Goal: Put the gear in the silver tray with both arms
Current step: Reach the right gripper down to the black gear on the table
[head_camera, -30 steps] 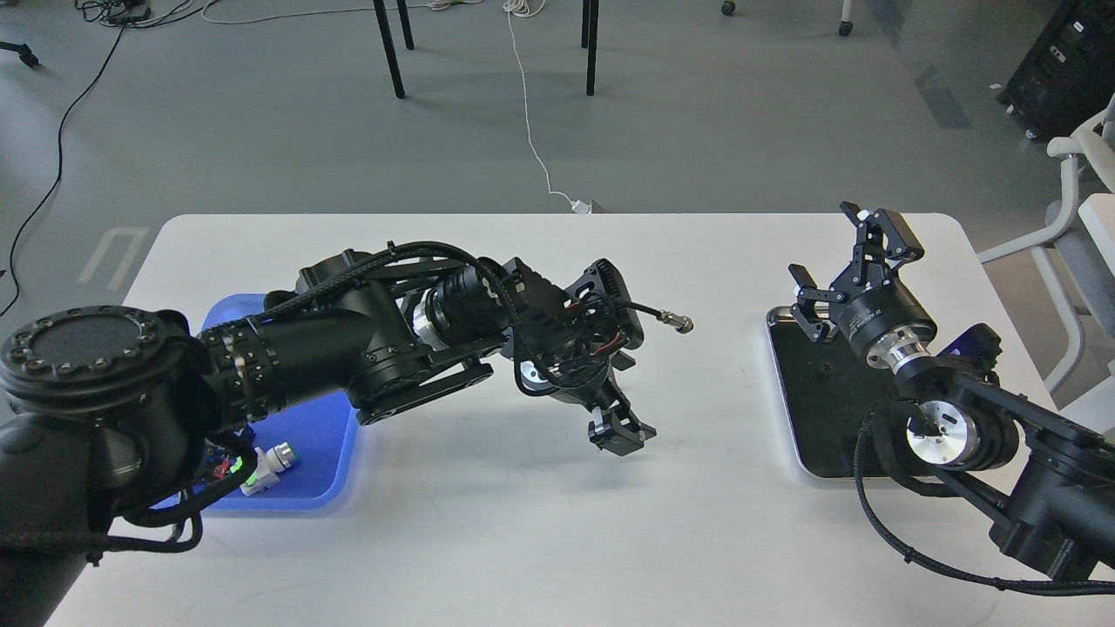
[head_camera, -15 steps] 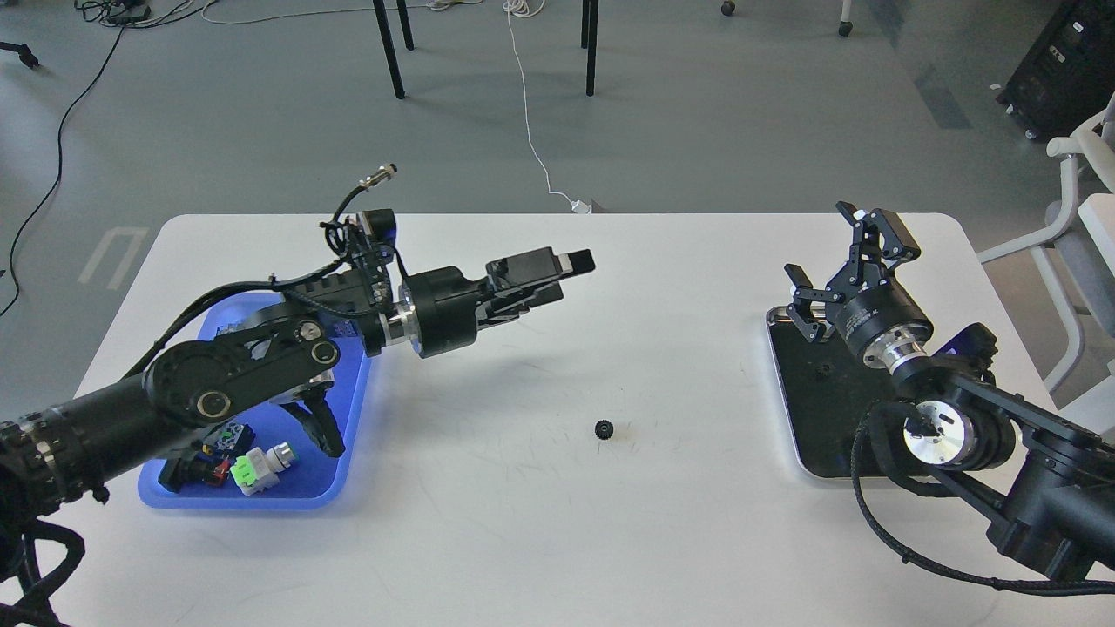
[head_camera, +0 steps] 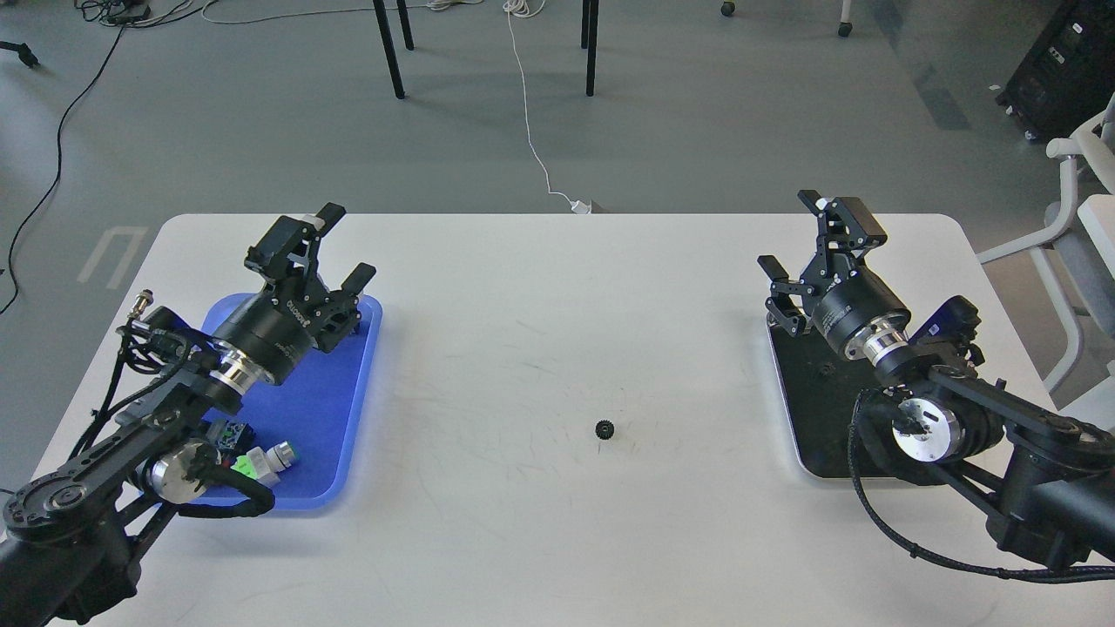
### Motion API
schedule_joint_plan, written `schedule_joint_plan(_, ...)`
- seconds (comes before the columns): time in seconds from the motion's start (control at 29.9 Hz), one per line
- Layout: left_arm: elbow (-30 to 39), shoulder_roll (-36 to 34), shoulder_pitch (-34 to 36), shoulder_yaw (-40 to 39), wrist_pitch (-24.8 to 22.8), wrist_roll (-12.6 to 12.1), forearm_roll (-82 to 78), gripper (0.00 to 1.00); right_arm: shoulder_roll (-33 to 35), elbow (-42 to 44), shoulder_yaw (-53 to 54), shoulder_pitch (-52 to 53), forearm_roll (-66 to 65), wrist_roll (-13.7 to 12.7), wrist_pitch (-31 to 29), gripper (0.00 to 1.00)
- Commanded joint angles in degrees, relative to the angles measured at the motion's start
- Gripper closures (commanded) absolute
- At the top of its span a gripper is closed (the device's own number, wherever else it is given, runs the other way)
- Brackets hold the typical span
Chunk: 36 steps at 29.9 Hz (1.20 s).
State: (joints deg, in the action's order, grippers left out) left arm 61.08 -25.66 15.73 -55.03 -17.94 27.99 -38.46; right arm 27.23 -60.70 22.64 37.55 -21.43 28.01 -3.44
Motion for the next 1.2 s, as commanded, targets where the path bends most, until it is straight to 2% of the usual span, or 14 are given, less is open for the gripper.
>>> schedule_joint_plan(0.0, 0.0, 0.0, -2.5, -3.7, -0.4, 0.0, 0.2, 0.02, 0.2, -0.8, -7.0, 4.9, -10.6, 0.0, 0.0, 0.01)
schedule_joint_plan(0.2, 0.0, -0.1, -3.3, -3.9, -1.9, 0.0, 0.9, 0.02, -1.6, -1.0, -33.7, 26.5, -22.5, 0.0, 0.0, 0.01)
schedule_joint_plan(0.33, 0.2, -0.2, -3.2, -3.9, -1.9, 0.0, 0.9, 0.02, -4.0, -2.4, -45.0, 36.9, -27.8, 0.0, 0.0, 0.01)
schedule_joint_plan(0.53, 0.2, -0.1, -3.3, -4.8, -1.8, 0.0, 1.0, 0.02, -9.7, -3.9, -56.6, 47.1, -44.8, 0.0, 0.7, 0.01)
schedule_joint_plan(0.67, 0.2, -0.2, -3.3, -5.2, -1.8, 0.0, 1.0, 0.02, -14.4, -3.8, -63.0, 50.3, -47.6, 0.0, 1.5, 0.02)
schedule_joint_plan(0.9, 0.2, -0.3, -3.3, -6.8, -1.9, 0.0, 2.3, 0.02, -22.5, -0.8, -72.3, 50.8, -49.3, 0.0, 11.3, 0.06)
schedule_joint_plan(1.17, 0.2, -0.2, -3.3, -7.3, -1.9, 0.0, 3.0, 0.02, -24.9, 2.2, -75.8, 48.3, -49.2, 0.0, 12.5, 0.07)
